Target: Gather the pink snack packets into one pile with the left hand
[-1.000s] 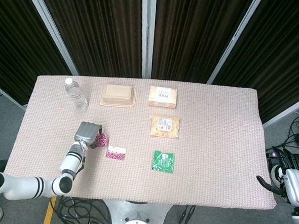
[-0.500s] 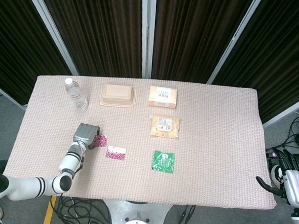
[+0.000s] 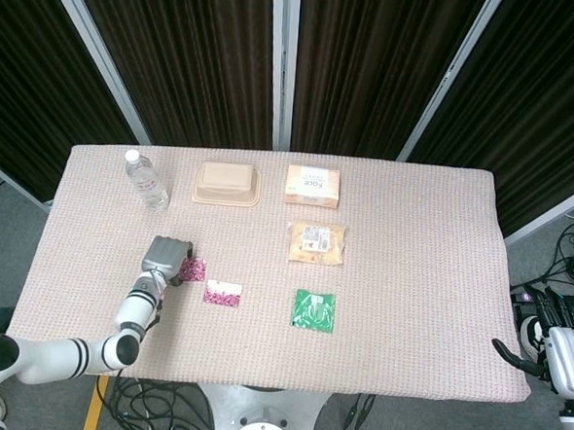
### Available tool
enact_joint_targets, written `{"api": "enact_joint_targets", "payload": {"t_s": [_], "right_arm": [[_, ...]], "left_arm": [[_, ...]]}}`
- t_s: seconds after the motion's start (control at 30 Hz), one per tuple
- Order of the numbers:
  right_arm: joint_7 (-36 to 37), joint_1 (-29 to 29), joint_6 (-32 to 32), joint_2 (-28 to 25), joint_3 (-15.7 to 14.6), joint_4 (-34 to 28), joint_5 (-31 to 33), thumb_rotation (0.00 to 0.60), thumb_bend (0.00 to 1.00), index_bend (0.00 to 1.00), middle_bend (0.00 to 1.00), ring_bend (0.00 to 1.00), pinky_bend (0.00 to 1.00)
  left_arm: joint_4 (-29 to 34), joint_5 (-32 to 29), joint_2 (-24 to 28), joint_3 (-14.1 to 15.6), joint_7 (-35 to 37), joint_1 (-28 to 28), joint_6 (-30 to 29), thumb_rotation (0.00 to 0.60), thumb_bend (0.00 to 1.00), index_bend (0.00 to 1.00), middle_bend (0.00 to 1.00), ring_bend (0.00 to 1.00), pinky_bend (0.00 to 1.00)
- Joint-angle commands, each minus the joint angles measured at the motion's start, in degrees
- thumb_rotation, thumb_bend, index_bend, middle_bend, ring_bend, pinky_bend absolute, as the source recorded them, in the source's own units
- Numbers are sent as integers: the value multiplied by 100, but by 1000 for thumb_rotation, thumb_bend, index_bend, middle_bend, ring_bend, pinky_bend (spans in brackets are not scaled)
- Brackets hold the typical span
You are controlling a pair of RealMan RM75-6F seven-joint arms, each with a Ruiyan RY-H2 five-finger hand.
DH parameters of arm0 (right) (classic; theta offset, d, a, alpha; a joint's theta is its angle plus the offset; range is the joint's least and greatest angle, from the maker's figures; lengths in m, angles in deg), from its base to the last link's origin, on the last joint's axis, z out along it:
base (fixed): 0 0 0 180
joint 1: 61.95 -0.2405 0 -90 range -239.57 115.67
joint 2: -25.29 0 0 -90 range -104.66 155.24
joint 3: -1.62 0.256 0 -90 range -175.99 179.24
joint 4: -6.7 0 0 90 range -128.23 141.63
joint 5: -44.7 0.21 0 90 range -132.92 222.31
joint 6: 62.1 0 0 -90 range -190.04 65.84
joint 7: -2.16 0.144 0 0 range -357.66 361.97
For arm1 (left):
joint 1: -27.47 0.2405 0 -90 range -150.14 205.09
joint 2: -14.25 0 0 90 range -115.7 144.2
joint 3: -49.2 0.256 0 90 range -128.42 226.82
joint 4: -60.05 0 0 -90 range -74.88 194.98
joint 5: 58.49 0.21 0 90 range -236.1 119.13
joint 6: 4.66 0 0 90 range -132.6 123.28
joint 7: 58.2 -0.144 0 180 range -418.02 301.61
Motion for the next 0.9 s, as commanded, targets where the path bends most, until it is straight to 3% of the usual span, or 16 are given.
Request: {"api": "enact_joint_targets", "payload": {"t_s": [0.03, 0.37, 0.57, 0.9], "right_arm": [[5, 8, -9, -2, -1, 2, 4, 91, 87, 58, 111, 0, 77], [43, 30, -17, -2, -6, 31, 26, 89, 89, 58, 111, 0, 77], [73, 36, -6, -4, -11, 53, 37, 88, 88, 57, 111, 0, 78], [101, 42, -14, 9, -15, 79, 25, 94, 86, 46, 112, 0, 79]], "left_arm": [[-8, -16, -4, -17, -16, -10, 18, 600, 249, 432, 833, 856, 868], [-13, -41, -41, -29, -113, -52, 45, 600, 249, 419, 832, 856, 868], [145, -17, 39, -30, -166, -75, 20, 600, 249, 289, 828, 856, 868], [1105, 479, 290, -56, -154, -148, -184, 600, 250, 306, 827, 856, 868]]}}
